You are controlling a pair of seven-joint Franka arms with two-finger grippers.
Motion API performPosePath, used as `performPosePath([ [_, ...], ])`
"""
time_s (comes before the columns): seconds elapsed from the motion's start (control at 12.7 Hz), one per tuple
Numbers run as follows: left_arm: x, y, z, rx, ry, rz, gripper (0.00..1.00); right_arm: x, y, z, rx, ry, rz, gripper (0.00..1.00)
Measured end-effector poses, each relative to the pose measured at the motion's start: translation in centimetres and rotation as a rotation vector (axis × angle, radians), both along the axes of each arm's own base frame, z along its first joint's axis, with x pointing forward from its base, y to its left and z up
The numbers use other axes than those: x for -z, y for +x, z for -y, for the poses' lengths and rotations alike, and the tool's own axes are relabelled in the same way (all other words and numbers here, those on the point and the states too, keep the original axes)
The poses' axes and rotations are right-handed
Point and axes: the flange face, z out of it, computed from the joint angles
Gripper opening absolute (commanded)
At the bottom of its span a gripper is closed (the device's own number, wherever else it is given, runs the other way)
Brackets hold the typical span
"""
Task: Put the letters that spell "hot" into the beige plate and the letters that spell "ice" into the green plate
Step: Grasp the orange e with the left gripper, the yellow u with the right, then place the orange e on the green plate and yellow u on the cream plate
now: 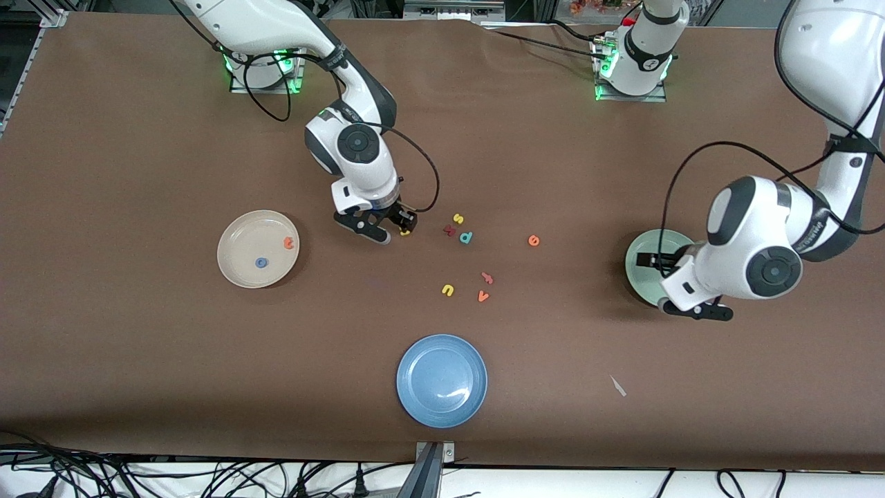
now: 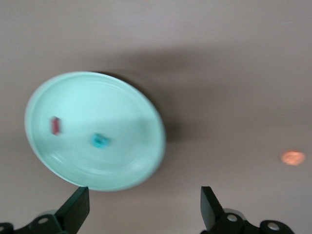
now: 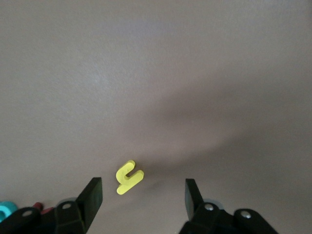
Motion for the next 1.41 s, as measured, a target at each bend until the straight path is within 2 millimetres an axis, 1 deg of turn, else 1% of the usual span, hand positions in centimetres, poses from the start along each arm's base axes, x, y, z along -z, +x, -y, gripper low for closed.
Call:
performPosePath([
  [0.08, -0.7, -0.6, 2.6, -0.038, -0.002, 0.0, 0.97, 0.8, -0.5, -0.5, 0.003, -0.011, 0.008, 0.78],
  [0.16, -0.8, -1.3, 5.0, -0.071, 0.003, -0.005, 0.96, 1.4, -1.0, -1.1, 0.009, -0.014, 0.019, 0.78],
  [0.31, -0.2, -2.9, 8.7, -0.121, 0.016, -0.016, 0.94, 2.5, -1.4, -1.6, 0.016, -0.016, 0.023, 0.78],
  [0.39, 0.7, -3.7, 10.1, -0.148, 0.014, -0.006, 0.94, 2.7, -1.5, -1.7, 0.018, -0.016, 0.021, 0.78],
  [0.55, 3.5, -5.2, 12.5, -0.209, -0.01, 0.041, 0.93, 2.8, -1.4, -1.6, 0.02, -0.017, 0.02, 0.73],
  [0.63, 5.3, -6.3, 13.8, -0.235, -0.025, 0.061, 0.89, 2.9, -1.4, -1.6, 0.021, -0.017, 0.02, 0.73],
  [0.79, 8.6, -8.4, 16.0, -0.297, -0.063, 0.094, 0.89, 2.9, -1.3, -1.7, 0.023, -0.014, 0.022, 0.73],
  [0.94, 11.0, -10.0, 17.8, -0.334, -0.083, 0.121, 0.88, 2.5, -0.8, -2.1, 0.03, -0.004, 0.031, 0.73],
  [1.1, 12.6, -10.8, 18.6, -0.346, -0.029, 0.155, 0.85, 2.5, -0.4, -2.6, 0.039, 0.004, 0.037, 0.73],
  [1.26, 14.0, -11.2, 18.7, -0.361, 0.018, 0.181, 0.78, 2.9, -0.3, -2.7, 0.039, 0.0, 0.04, 0.73],
  [1.34, 14.4, -11.3, 18.7, -0.366, 0.025, 0.181, 0.7, 3.1, -0.3, -2.7, 0.039, -0.002, 0.039, 0.69],
  [1.41, 14.7, -11.4, 18.7, -0.371, 0.025, 0.178, 0.67, 3.3, -0.2, -2.7, 0.039, -0.004, 0.037, 0.65],
])
